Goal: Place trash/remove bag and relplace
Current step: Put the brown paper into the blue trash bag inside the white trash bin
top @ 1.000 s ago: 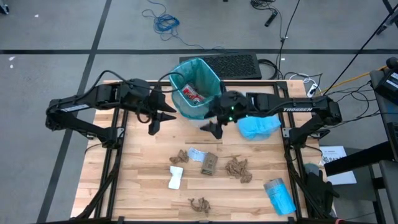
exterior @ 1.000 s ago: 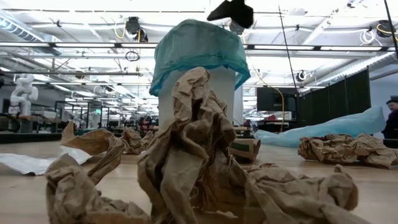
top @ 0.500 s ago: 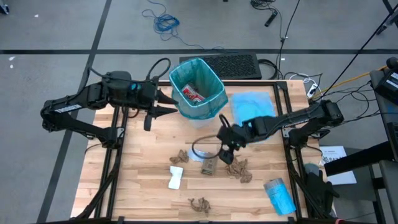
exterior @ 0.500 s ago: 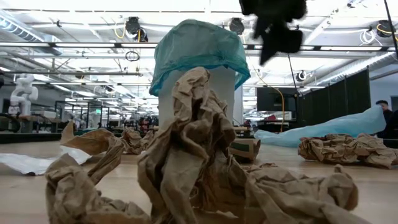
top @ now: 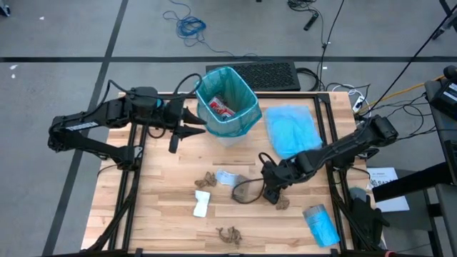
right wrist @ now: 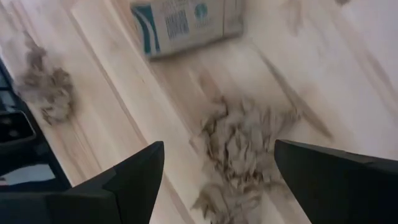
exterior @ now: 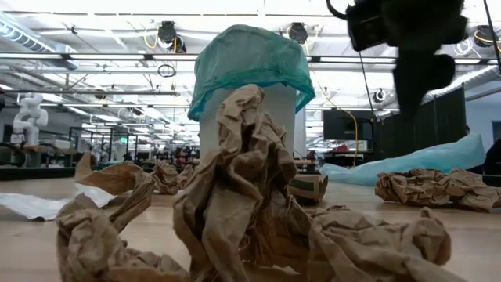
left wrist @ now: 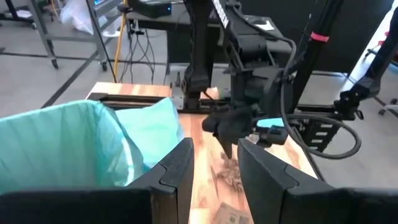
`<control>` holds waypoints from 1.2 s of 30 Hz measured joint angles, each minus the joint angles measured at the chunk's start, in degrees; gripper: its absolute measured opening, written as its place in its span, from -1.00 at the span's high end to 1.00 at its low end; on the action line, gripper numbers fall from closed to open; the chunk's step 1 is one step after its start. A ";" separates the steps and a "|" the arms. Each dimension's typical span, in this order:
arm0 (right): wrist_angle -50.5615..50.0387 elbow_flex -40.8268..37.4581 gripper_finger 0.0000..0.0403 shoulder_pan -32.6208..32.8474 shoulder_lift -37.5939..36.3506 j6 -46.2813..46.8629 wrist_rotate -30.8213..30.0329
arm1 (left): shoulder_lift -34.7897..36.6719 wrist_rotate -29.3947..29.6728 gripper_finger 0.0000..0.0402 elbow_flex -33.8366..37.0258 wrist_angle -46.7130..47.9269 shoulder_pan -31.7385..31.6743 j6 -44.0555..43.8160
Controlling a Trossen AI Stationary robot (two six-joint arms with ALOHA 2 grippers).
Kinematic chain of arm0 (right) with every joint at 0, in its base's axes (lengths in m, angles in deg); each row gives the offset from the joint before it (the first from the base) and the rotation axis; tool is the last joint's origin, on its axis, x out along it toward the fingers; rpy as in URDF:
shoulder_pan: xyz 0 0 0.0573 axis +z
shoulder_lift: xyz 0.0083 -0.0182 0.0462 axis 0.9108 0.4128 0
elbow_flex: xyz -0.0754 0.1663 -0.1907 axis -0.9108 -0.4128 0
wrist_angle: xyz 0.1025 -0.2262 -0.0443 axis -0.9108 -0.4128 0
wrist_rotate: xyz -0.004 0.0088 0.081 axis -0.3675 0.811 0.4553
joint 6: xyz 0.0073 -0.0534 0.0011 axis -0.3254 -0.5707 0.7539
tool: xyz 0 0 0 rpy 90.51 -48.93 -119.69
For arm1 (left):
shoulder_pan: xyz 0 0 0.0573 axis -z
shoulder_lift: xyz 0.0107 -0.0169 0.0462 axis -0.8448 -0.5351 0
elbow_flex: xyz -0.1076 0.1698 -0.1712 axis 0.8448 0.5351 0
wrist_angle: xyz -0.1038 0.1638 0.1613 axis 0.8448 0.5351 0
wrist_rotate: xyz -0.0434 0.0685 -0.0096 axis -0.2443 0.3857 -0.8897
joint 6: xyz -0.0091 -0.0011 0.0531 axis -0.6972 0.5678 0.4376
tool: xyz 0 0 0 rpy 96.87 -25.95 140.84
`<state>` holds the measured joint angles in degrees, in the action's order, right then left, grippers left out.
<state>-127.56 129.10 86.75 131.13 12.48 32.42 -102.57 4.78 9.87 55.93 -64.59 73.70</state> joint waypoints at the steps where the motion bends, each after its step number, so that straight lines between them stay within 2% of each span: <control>1: -0.10 -0.36 -0.48 0.47 0.00 0.78 -0.11 | -0.02 0.02 0.40 0.00 -0.34 0.04 0.04; 8: 1.57 -6.04 -0.48 0.69 -0.02 4.24 -0.40 | -0.02 0.02 0.40 -0.02 -1.73 0.05 0.46; 13: 9.43 -10.48 -0.48 -0.16 -0.02 5.87 -0.23 | 0.02 0.02 0.40 -0.02 -1.77 0.06 0.39; 23: 10.98 -11.16 -0.48 -1.71 0.54 5.50 -0.40 | 0.02 0.02 0.40 -0.02 -1.66 0.05 0.45; 36: 11.94 -11.15 -0.47 -2.19 6.28 5.03 -0.44 | 0.02 0.04 0.40 -0.07 -1.60 0.07 1.49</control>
<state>-115.63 117.95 84.57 137.41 17.51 31.98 -102.54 4.82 9.81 54.33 -64.52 75.19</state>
